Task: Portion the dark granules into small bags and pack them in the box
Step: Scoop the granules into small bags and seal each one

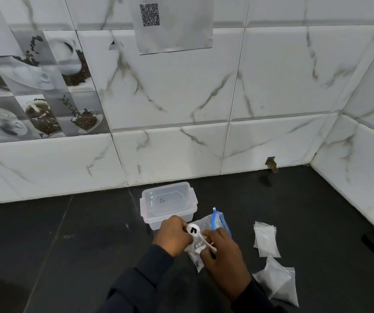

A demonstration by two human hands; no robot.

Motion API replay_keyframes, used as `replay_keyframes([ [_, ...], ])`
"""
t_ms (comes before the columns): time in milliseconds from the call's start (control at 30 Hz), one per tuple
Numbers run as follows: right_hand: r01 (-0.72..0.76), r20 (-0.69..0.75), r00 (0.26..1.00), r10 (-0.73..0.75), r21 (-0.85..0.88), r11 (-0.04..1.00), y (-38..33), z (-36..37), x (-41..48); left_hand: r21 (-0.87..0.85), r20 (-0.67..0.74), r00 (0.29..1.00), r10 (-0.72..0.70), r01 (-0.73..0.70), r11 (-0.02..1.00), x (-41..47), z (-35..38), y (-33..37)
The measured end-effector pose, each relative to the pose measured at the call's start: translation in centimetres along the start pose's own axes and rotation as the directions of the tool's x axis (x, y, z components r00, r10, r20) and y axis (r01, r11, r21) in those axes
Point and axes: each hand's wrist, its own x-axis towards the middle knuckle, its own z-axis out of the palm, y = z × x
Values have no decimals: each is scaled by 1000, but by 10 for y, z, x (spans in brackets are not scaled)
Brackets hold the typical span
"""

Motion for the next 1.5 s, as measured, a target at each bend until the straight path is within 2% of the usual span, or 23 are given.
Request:
replay_keyframes([
  [100, -77, 26, 997, 79, -64, 995, 2, 1, 10, 14, 8, 1000, 28, -28, 1000, 0, 9, 2],
  [167, -54, 43, 997, 61, -143, 988, 1, -2, 13, 8, 4, 1000, 30, -30, 1000, 1, 13, 1],
  [300, 245, 21, 967, -254, -345, 906, 10, 8, 4, -16, 10, 1000, 14, -14, 1000, 5, 12, -3],
  [367, 303, -49, 936, -348, -388, 870, 18, 15, 2, -27, 17, 1000, 19, -18, 999, 7, 13, -6],
  [467, 309, -140, 909, -393, -407, 860, 25, 20, 4, -45, 25, 1000, 12, -10, 999, 9, 14, -9],
  [600, 306, -127, 915, -384, -403, 863, 26, 20, 6, -58, 17, 1000, -1, 2, 998, 12, 14, -11],
  [667, 253, -126, 945, -301, -298, 920, 25, 19, 7, -65, 20, 1000, 7, -6, 998, 12, 15, -11],
  [700, 191, -138, 966, -219, -191, 963, 23, 19, 9, -74, 17, 1000, 10, -9, 997, 13, 14, -11],
  [767, -15, -156, 987, 28, 83, 996, 19, 17, 12, -82, 16, 1000, 10, -9, 997, 12, 11, -11],
  [800, -137, -138, 975, 171, 228, 964, 17, 13, 16, -98, 20, 1000, 2, 0, 995, 13, 9, -13],
  [867, -325, -57, 918, 392, 458, 827, 16, -3, 29, -135, 35, 999, -10, 15, 991, 12, 5, -20],
  [933, -391, -54, 872, 487, 521, 759, 28, -25, 42, -151, 63, 998, -7, 16, 988, 8, -2, -32],
  [1000, -454, -36, 856, 516, 423, 784, 48, -43, 55, -173, 121, 993, -10, 31, 984, 2, -9, -50],
  [1100, -555, 90, 832, 547, 105, 826, 88, -49, 69, -247, 287, 956, -54, 129, 960, -8, -6, -77],
  [1200, -597, 264, 740, 619, -166, 785, 115, -33, 74, -246, 401, 915, -50, 161, 956, -13, 16, -90],
  [1267, -585, 351, 702, 620, -212, 783, 123, -21, 79, -260, 443, 896, -5, 133, 956, -12, 35, -92],
  [1333, -523, 449, 694, 563, -224, 823, 120, -9, 84, -307, 451, 892, 31, 122, 944, -11, 51, -89],
  [1433, -476, 563, 630, 535, -264, 839, 105, 6, 90, -320, 434, 900, -38, 193, 928, -11, 72, -81],
  [1500, -439, 572, 634, 521, -289, 851, 98, 17, 89, -331, 402, 912, -85, 231, 915, -11, 81, -81],
])
